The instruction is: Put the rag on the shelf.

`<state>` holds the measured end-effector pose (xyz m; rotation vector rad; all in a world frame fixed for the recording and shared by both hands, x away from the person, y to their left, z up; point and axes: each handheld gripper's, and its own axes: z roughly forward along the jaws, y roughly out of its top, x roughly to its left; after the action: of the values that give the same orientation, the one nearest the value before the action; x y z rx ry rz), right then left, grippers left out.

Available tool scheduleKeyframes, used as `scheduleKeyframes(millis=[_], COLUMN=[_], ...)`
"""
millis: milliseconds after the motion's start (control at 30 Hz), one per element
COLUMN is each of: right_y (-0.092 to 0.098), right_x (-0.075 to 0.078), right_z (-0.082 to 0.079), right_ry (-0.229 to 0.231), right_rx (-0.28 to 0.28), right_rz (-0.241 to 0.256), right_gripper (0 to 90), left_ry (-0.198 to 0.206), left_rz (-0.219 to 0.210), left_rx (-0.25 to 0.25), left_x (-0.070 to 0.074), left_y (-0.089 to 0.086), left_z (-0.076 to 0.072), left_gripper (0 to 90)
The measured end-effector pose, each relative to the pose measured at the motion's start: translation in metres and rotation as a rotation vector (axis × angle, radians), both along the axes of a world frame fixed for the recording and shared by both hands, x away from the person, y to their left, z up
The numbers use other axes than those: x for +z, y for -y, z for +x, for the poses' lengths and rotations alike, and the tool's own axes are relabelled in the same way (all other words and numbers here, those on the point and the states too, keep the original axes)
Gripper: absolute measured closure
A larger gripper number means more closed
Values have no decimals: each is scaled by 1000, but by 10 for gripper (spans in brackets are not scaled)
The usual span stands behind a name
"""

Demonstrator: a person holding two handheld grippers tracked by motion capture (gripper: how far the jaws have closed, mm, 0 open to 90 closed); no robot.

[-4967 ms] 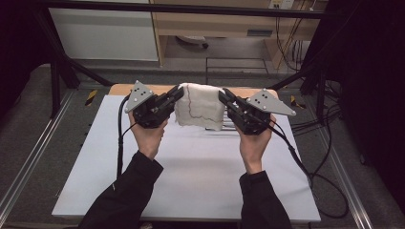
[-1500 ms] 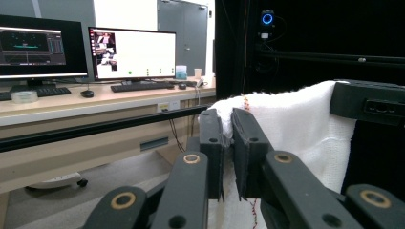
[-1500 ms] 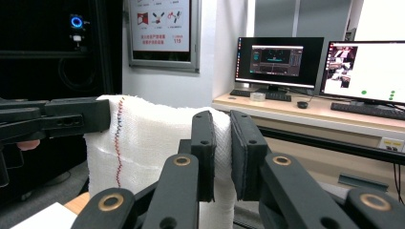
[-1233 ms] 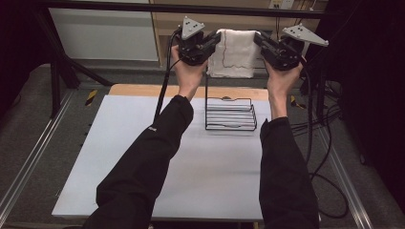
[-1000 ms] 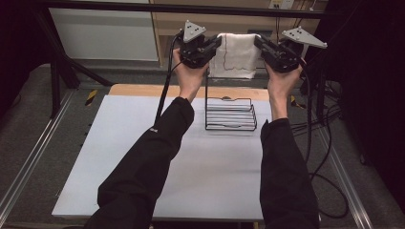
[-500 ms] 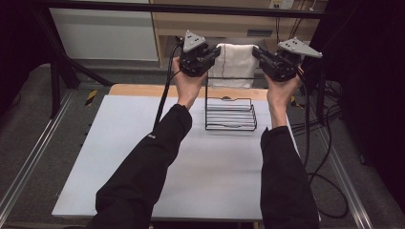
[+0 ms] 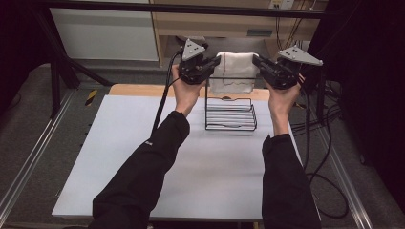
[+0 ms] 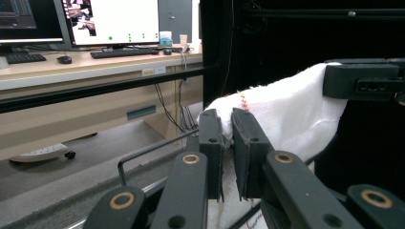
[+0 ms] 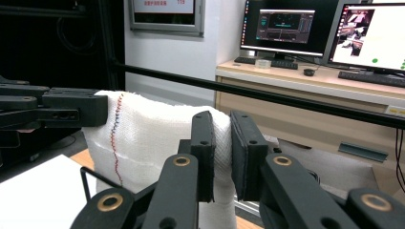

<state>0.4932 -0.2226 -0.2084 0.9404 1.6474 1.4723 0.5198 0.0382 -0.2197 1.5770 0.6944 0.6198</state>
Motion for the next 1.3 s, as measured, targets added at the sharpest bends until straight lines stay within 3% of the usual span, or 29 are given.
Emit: scheduleKeyframes(millis=[400, 767, 1300], right_y=[2, 2, 4], right_x=[-6, -12, -34], right_z=[-6, -21, -35], right_ry=[-18, -28, -45], right_rx=[10, 41, 67], right_rz=[-19, -53, -41], right_gripper=[805, 803, 803], left_ry=[-21, -71, -105], left_rz=[22, 28, 68], left_rx=[-17, -63, -102], left_x=[-8, -10, -18], left_y=[-1, -8, -13], left_z=[-4, -14, -25], left_gripper=[822, 811, 760])
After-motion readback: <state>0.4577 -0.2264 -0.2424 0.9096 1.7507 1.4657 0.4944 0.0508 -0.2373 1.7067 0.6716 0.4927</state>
